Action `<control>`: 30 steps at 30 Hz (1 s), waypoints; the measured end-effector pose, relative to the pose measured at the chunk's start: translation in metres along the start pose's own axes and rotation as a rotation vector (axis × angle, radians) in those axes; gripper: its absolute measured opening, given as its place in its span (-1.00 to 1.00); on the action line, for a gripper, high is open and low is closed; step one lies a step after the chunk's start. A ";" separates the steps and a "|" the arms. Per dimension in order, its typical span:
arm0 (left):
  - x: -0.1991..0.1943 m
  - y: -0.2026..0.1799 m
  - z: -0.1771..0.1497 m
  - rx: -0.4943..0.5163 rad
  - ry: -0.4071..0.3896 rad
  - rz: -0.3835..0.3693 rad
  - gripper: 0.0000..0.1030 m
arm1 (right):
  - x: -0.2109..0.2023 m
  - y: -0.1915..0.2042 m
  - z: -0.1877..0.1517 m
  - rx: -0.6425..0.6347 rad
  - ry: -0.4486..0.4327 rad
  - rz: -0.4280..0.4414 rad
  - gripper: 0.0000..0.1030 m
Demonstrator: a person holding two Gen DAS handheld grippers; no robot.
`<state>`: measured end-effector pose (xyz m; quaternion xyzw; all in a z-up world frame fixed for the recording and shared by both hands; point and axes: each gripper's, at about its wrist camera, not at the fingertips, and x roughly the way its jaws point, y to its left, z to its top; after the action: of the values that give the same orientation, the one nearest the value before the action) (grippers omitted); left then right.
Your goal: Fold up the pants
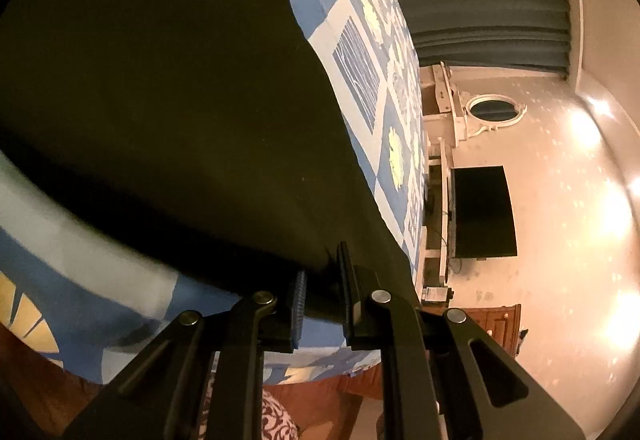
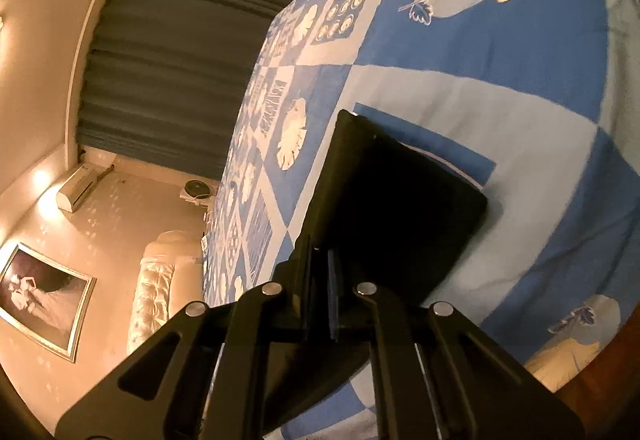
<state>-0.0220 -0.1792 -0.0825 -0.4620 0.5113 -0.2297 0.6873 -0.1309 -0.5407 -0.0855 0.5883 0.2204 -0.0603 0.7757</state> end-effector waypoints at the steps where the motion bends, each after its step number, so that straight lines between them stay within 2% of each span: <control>1: 0.000 0.002 -0.002 0.001 0.007 0.007 -0.71 | -0.002 -0.003 -0.001 -0.002 0.003 -0.012 -0.88; 6: 0.008 0.020 -0.009 -0.034 0.048 0.039 -0.71 | -0.001 -0.035 -0.008 0.042 0.035 -0.070 -0.88; 10: 0.011 0.025 -0.010 -0.021 0.067 0.029 -0.69 | 0.006 -0.057 -0.006 0.123 0.074 -0.020 -0.87; 12: 0.010 0.017 -0.012 0.030 0.088 0.025 -0.62 | 0.000 -0.058 -0.002 0.134 0.071 -0.011 -0.70; 15: 0.001 0.005 -0.017 0.115 0.121 -0.001 -0.30 | -0.021 -0.056 0.009 0.117 0.017 -0.027 -0.05; 17: -0.009 -0.003 -0.019 0.165 0.121 -0.009 0.10 | -0.035 -0.054 0.022 0.085 -0.017 -0.041 -0.01; 20: -0.027 -0.015 -0.010 0.266 0.088 0.010 0.43 | -0.039 -0.052 0.045 0.052 -0.001 -0.019 0.20; 22: -0.039 -0.021 0.000 0.335 0.044 0.034 0.49 | -0.030 -0.049 0.065 -0.010 0.038 -0.002 0.23; 25: -0.051 -0.026 0.018 0.398 0.015 0.100 0.54 | -0.002 -0.048 0.087 -0.073 0.145 -0.003 0.24; 27: -0.055 -0.027 0.030 0.411 0.006 0.144 0.60 | 0.019 -0.053 0.090 -0.084 0.233 -0.006 0.31; 29: -0.064 -0.019 0.048 0.407 -0.011 0.204 0.63 | 0.032 -0.052 0.093 -0.103 0.257 -0.019 0.33; 30: -0.068 -0.017 0.052 0.406 -0.020 0.221 0.63 | 0.036 -0.049 0.095 -0.108 0.265 -0.011 0.40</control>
<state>0.0025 -0.1130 -0.0319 -0.2578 0.4953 -0.2468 0.7921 -0.0901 -0.6383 -0.1238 0.5472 0.3270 0.0259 0.7700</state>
